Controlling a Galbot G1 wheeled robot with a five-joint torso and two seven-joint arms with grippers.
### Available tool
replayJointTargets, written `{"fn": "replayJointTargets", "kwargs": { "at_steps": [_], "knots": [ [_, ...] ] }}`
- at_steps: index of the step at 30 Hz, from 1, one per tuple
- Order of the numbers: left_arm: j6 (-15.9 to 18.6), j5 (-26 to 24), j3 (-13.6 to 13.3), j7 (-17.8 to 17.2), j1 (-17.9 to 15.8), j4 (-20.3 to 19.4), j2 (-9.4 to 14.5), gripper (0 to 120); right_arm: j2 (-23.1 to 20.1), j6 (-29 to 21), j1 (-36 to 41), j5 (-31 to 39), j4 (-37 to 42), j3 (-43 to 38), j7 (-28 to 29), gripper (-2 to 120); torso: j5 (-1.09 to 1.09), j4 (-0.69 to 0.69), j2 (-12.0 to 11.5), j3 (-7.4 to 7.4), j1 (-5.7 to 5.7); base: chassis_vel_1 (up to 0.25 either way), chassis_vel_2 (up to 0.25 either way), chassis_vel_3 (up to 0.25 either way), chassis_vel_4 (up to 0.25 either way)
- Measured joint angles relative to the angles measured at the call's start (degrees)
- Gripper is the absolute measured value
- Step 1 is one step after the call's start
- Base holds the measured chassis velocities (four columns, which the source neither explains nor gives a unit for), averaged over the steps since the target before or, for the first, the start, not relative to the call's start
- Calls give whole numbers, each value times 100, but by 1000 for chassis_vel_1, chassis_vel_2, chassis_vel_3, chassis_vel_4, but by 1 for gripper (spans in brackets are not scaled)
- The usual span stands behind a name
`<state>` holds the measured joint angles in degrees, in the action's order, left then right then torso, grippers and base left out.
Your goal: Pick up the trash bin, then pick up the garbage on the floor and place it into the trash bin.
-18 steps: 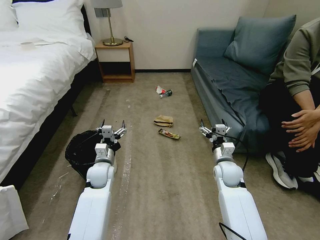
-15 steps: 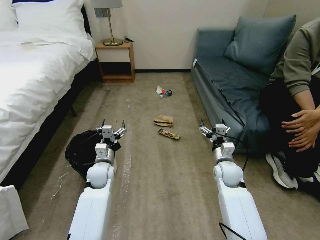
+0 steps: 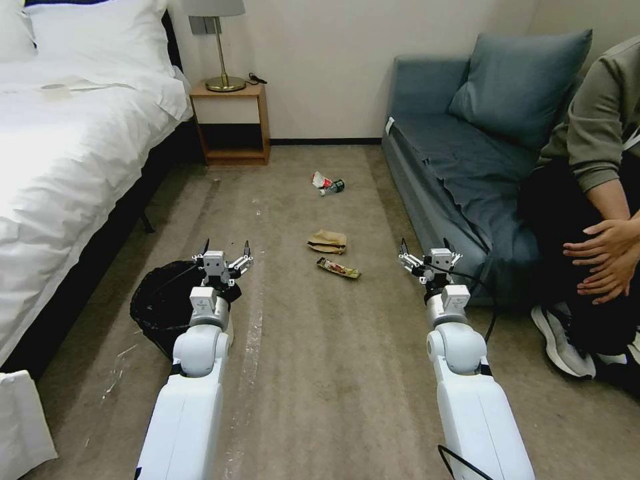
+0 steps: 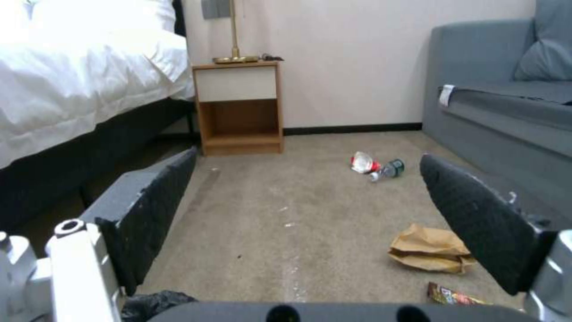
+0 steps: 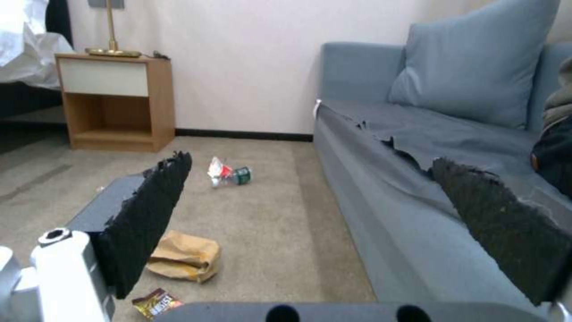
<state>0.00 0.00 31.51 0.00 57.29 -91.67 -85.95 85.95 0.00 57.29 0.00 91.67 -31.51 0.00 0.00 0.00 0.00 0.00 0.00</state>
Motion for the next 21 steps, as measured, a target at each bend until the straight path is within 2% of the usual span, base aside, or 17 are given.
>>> {"fn": "replayJointTargets", "kwargs": {
  "at_steps": [6,8,9,11,13,15,17,18,20,21],
  "knots": [
    [23,-6,-4,-12,18,-26,1,100,4,-25,43,12,55,-25,-5,100,0,1,0,0,0,0,0,0,0],
    [136,-28,-21,-78,81,-145,10,100,32,-126,188,62,265,-124,-30,100,0,1,0,0,0,0,0,0,0],
    [375,-80,-76,-204,223,-398,26,100,67,-265,378,130,538,-257,-63,100,1,1,0,0,0,0,0,0,0],
    [483,-102,-102,-260,282,-509,33,100,82,-320,456,159,649,-309,-78,100,0,0,0,0,0,0,0,0,0],
    [1026,-214,-221,-552,588,-1073,73,100,155,-585,820,288,1173,-558,-146,100,1,0,0,-1,0,0,0,0,0],
    [1158,-242,-253,-624,663,-1211,84,100,176,-663,923,326,1321,-629,-165,100,0,0,0,-1,0,0,0,0,0],
    [1648,-343,-357,-884,943,-1722,123,100,240,-904,1260,443,1804,-858,-224,100,0,0,0,-1,0,0,0,0,0],
    [1648,-343,-357,-884,943,-1722,123,100,240,-904,1260,443,1804,-858,-224,100,0,0,0,-1,0,0,0,0,0],
    [2069,-430,-455,-1104,1178,-2155,154,100,296,-1111,1542,542,2212,-1051,-276,100,0,0,0,-1,0,0,0,0,0],
    [2069,-430,-455,-1104,1178,-2155,154,100,296,-1111,1542,542,2212,-1051,-276,100,0,0,0,-1,0,0,0,0,0]
  ]
}}
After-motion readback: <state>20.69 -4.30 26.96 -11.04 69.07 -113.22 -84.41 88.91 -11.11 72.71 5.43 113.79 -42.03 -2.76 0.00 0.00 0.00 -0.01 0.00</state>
